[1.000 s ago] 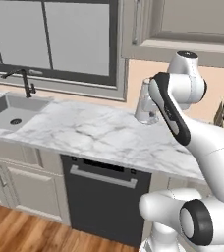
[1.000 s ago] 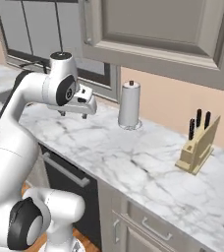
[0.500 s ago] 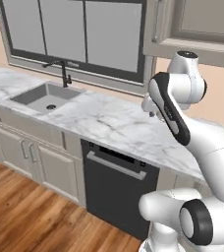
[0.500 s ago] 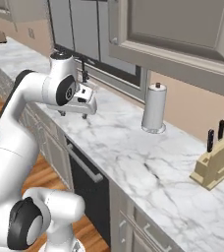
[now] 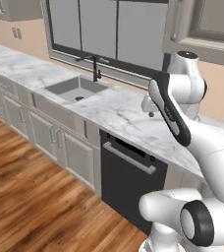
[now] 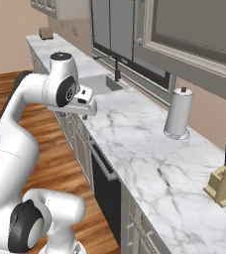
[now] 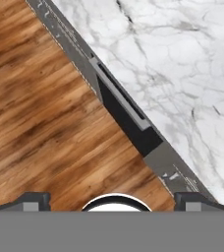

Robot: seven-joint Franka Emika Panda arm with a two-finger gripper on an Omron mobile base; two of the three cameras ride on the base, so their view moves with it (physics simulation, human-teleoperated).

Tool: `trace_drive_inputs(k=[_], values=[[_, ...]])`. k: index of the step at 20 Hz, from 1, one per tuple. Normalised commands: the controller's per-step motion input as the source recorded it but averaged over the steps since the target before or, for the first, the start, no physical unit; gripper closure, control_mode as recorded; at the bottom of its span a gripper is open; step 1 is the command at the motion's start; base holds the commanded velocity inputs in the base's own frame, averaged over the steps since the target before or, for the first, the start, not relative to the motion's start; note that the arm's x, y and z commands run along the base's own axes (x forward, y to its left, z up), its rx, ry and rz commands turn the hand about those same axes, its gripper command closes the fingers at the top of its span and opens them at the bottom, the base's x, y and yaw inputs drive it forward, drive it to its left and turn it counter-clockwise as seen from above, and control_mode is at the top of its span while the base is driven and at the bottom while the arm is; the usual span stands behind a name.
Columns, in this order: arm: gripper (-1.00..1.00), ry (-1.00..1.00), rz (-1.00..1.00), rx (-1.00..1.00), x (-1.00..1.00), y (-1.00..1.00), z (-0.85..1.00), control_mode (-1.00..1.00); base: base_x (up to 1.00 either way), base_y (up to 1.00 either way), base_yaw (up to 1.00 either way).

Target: Open the dishwasher door and pull out the top rack.

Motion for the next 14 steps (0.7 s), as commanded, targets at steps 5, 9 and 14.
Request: trace_drive_inputs(k=[5, 9, 14], values=[[-1.00, 0.00, 0.00, 0.00, 0.00, 0.00, 0.00, 1.00, 0.00, -0.50, 0.25], [-1.00, 0.00, 0.00, 0.00, 0.00, 0.00, 0.00, 1.00, 0.00, -0.43, 0.08], [-1.00, 0.00, 0.02, 0.00, 0.00, -0.11, -0.07, -1.00, 0.00, 0.00, 0.00]])
